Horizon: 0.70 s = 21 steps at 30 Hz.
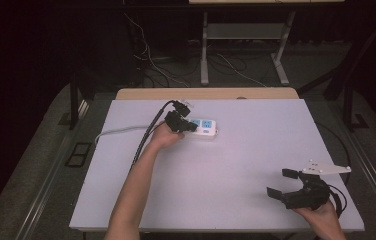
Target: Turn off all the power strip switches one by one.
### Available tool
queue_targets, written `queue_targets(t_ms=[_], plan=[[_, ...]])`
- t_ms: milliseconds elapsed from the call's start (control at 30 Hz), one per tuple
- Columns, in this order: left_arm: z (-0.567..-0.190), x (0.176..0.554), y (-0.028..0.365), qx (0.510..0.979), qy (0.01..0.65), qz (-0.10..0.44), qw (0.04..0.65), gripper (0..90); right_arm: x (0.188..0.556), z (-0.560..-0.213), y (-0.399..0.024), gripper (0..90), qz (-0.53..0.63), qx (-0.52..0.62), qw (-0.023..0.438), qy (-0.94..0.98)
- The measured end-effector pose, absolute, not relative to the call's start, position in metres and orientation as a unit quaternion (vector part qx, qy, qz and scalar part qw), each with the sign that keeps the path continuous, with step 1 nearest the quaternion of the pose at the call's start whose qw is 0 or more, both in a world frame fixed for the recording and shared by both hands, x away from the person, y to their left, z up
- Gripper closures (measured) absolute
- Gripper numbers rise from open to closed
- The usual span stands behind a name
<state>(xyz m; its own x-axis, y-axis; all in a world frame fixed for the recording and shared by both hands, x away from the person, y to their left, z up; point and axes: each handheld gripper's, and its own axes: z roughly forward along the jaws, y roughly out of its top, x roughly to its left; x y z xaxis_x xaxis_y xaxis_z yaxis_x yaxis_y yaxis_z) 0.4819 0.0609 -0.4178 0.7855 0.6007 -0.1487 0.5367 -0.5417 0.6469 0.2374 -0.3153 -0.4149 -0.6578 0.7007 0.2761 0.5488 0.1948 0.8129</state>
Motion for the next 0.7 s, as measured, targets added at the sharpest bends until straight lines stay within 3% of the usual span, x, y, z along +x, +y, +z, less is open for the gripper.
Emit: queue_targets(t_ms=[700], plan=[[-0.4148,0.4802,0.0587,0.881,0.321,0.053,0.343,89.6,0.2374,-0.4146,-0.3168,0.6,0.489,0.408,0.080,0.767]])
